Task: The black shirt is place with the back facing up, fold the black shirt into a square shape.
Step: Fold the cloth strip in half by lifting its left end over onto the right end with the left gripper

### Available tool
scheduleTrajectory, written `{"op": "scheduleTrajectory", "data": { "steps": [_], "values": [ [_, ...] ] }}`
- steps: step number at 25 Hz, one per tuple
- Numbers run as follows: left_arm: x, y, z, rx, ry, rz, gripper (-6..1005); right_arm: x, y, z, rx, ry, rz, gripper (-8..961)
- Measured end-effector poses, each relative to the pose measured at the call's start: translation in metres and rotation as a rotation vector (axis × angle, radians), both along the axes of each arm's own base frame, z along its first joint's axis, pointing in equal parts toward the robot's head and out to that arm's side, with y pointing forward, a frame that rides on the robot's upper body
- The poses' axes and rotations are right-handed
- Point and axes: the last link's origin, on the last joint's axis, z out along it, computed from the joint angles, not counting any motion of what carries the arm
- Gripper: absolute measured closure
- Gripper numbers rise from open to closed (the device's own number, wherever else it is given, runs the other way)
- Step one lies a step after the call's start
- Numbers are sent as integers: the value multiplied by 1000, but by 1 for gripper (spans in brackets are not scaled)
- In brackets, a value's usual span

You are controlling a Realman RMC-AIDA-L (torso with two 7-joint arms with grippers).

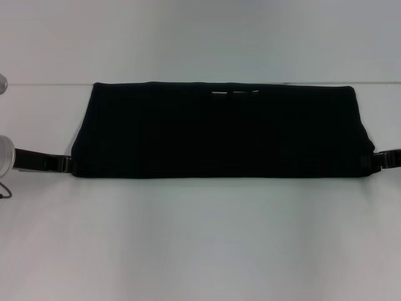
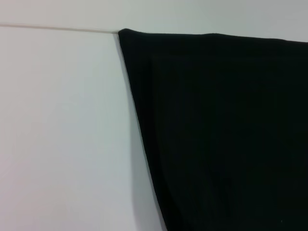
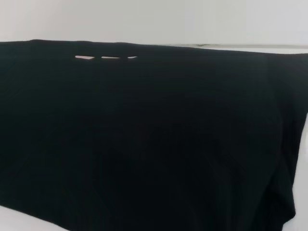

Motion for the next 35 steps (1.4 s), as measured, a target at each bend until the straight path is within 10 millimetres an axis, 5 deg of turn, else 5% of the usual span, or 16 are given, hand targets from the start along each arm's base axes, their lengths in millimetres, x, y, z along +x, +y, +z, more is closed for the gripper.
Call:
{"op": "scheduleTrajectory", "data": {
  "steps": [5, 11, 35],
  "values": [
    [0, 0, 0, 1, 0, 0, 999, 1, 0, 2, 3, 1, -2, 796],
    [0, 0, 0, -1, -1, 0, 999, 4, 0, 6, 13, -4, -6, 941],
    [-9, -19, 7, -16, -26, 27, 999, 20, -19, 25, 17, 57, 2, 941]
  ]
}}
